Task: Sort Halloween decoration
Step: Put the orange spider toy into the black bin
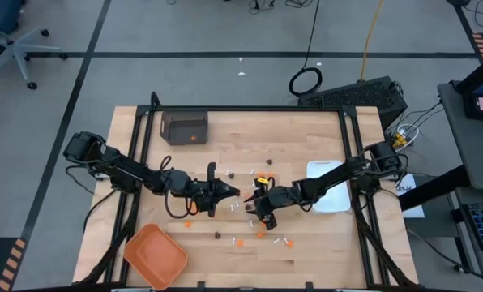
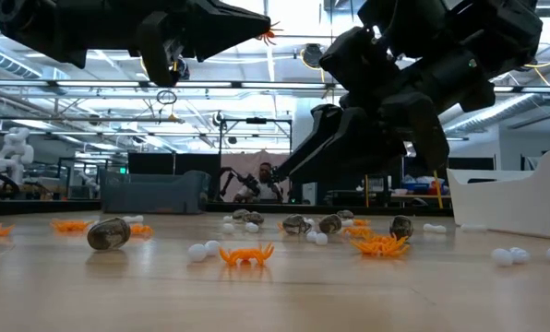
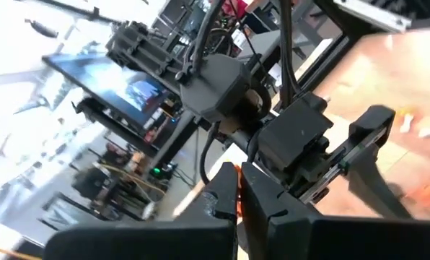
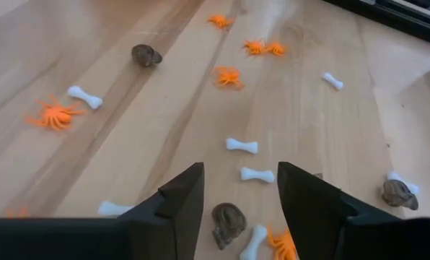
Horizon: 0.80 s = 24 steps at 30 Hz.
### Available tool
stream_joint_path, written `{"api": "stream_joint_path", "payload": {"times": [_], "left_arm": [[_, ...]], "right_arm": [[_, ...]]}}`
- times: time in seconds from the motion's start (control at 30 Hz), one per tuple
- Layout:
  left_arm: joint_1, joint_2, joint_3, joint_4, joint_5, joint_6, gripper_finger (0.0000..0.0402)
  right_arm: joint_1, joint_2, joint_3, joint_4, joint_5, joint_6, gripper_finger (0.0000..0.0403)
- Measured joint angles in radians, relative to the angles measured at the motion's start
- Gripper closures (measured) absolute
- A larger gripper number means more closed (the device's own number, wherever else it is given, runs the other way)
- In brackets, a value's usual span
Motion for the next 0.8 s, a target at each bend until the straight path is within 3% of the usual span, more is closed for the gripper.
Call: {"api": "stream_joint_path", "payload": {"times": [0.27, 0.6, 0.8], "left_arm": [[0.000, 0.000, 0.000, 0.000, -0.007, -0.351, 0.0401], [0.000, 0.000, 0.000, 0.000, -0.010, -0.962, 0.0401], [0.000, 0.000, 0.000, 0.000, -0.012, -1.190, 0.0401]], "right_arm": [[0.000, 0.000, 0.000, 0.011, 0.000, 0.029, 0.0243], [0.000, 0.000, 0.000, 0.011, 0.000, 0.086, 0.0243], [0.001, 0.000, 0.000, 0.010, 0.000, 0.170, 0.0243]]}}
